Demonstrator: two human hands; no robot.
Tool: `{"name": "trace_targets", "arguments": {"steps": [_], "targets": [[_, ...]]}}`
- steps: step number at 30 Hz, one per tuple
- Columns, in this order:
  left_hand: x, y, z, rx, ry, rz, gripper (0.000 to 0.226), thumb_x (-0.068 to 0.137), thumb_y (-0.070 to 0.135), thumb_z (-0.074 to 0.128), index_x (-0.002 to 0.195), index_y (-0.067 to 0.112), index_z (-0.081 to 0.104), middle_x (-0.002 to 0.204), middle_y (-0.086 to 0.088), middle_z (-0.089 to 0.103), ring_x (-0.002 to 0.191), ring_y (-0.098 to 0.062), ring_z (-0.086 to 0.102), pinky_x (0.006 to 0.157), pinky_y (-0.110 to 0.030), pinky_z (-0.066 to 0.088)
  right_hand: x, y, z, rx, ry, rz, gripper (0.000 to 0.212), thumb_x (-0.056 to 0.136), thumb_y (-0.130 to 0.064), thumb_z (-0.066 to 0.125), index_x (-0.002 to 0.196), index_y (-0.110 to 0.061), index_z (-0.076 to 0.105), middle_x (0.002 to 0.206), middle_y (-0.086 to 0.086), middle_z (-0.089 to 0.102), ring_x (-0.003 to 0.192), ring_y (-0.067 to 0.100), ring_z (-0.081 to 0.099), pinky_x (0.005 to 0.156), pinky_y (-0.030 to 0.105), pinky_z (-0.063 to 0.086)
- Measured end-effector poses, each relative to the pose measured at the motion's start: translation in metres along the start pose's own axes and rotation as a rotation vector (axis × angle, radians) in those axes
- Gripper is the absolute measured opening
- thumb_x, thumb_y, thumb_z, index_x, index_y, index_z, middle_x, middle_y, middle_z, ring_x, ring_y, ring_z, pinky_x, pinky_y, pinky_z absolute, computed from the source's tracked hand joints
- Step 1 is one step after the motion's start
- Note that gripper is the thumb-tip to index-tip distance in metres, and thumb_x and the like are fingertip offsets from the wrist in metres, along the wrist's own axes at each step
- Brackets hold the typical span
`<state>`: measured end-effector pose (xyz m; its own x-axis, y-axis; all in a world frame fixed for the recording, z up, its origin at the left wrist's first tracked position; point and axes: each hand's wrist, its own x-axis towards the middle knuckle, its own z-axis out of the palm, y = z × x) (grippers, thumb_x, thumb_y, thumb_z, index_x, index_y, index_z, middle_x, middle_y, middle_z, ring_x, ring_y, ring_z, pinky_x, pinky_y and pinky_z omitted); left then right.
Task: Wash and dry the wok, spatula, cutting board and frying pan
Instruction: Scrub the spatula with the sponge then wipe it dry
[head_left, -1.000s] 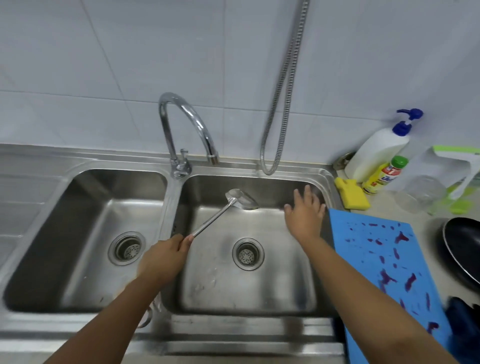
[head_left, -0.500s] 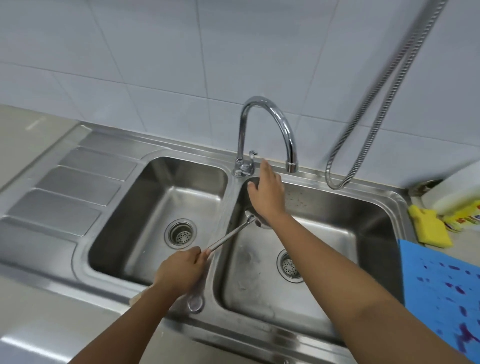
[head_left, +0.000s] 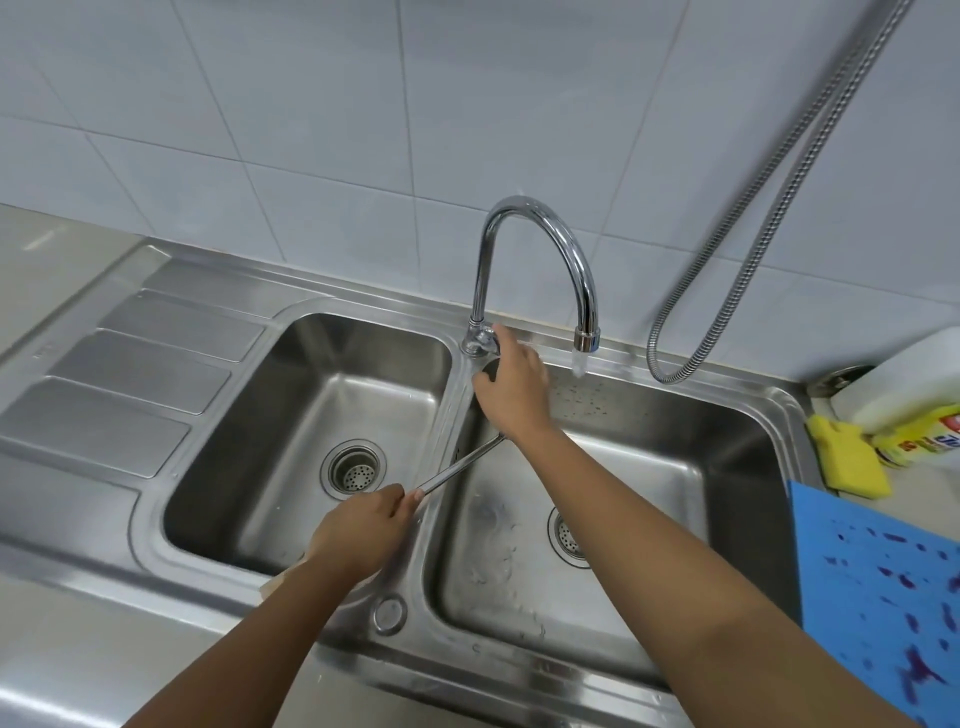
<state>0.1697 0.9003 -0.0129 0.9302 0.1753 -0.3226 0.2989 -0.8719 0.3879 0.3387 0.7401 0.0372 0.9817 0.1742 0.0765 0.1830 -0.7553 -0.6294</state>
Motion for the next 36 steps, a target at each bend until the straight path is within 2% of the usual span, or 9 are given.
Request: {"name": "trace_targets", "arguments": {"steps": [5,10,13,15,19,22,24,27,36], "targets": [[0.000,0.008,-0.005,0.009,-0.021,0.019,0.048,0.098,0.059,0.026,0.072,0.023,0.045,0.074,0.002,0.058,0.073,-0.018,0.055,0.063,-0.033,0.041,-0.006,-0.001,-0.006,0.008,-0.093,0.019,0.067,0.088,-0.025,0.054,0.149,-0.023,0.028,0.134,0.004,0.054,0.127,0.028,0.043,0.106,0.044,0.035],[0.002,0.010,-0.003,0.022,-0.030,0.059,0.047,0.098,0.059,0.025,0.072,0.024,0.044,0.071,0.002,0.057,0.071,-0.017,0.056,0.063,-0.034,0.043,-0.046,-0.003,-0.005,0.005,-0.239,0.027,0.069,0.094,-0.027,0.054,0.154,-0.022,0.021,0.162,-0.001,0.016,0.143,0.026,0.027,0.116,0.048,0.027],[0.003,0.011,0.000,0.037,-0.023,0.080,0.048,0.097,0.061,0.026,0.069,0.025,0.041,0.069,0.002,0.056,0.069,-0.018,0.056,0.062,-0.033,0.043,-0.094,0.015,-0.006,0.149,-0.131,-0.001,0.034,0.094,-0.018,0.053,0.126,-0.019,0.064,0.136,-0.002,0.056,0.122,0.015,0.049,0.104,0.038,0.042],[0.005,0.010,0.002,0.047,-0.032,0.086,0.048,0.097,0.062,0.026,0.068,0.026,0.041,0.069,0.003,0.056,0.068,-0.017,0.055,0.059,-0.033,0.040,-0.122,0.040,-0.012,0.241,-0.004,0.117,0.023,0.092,-0.012,0.055,0.101,-0.020,0.075,0.106,-0.007,0.066,0.096,0.012,0.058,0.084,0.032,0.049],[0.005,0.009,0.002,0.072,-0.035,0.142,0.047,0.095,0.063,0.026,0.072,0.027,0.044,0.067,0.004,0.056,0.065,-0.013,0.055,0.057,-0.032,0.040,-0.127,0.095,-0.039,0.301,0.195,0.578,0.024,0.094,-0.015,0.051,0.102,-0.021,0.073,0.107,0.000,0.071,0.087,0.017,0.061,0.075,0.028,0.045],[0.003,0.010,0.001,0.085,-0.039,0.186,0.046,0.095,0.063,0.029,0.072,0.027,0.045,0.066,0.004,0.056,0.064,-0.012,0.056,0.056,-0.030,0.041,-0.108,0.126,-0.055,0.359,0.088,0.755,0.032,0.093,-0.010,0.049,0.120,-0.005,0.066,0.126,0.011,0.064,0.112,0.028,0.058,0.096,0.036,0.045],[0.003,0.015,-0.001,0.089,-0.037,0.200,0.046,0.096,0.062,0.030,0.070,0.027,0.043,0.065,0.004,0.056,0.065,-0.013,0.056,0.055,-0.030,0.038,-0.097,0.133,-0.063,0.490,-0.026,0.832,0.034,0.090,-0.006,0.053,0.120,0.009,0.060,0.122,0.024,0.061,0.104,0.037,0.058,0.085,0.041,0.048],[0.004,0.023,-0.003,0.095,-0.045,0.207,0.046,0.096,0.062,0.030,0.071,0.026,0.043,0.066,0.004,0.056,0.066,-0.012,0.056,0.054,-0.029,0.036,-0.087,0.130,-0.068,0.564,-0.170,0.864,0.028,0.090,-0.012,0.059,0.109,0.008,0.064,0.105,0.015,0.065,0.086,0.022,0.055,0.065,0.029,0.038],[0.020,0.055,-0.013,0.075,-0.039,0.233,0.046,0.096,0.061,0.031,0.067,0.028,0.042,0.067,0.006,0.057,0.068,-0.013,0.055,0.056,-0.028,0.034,-0.072,0.142,-0.082,0.563,-0.107,0.848,0.028,0.091,-0.018,0.058,0.109,0.000,0.069,0.099,0.014,0.063,0.091,0.024,0.055,0.066,0.028,0.036]]}}
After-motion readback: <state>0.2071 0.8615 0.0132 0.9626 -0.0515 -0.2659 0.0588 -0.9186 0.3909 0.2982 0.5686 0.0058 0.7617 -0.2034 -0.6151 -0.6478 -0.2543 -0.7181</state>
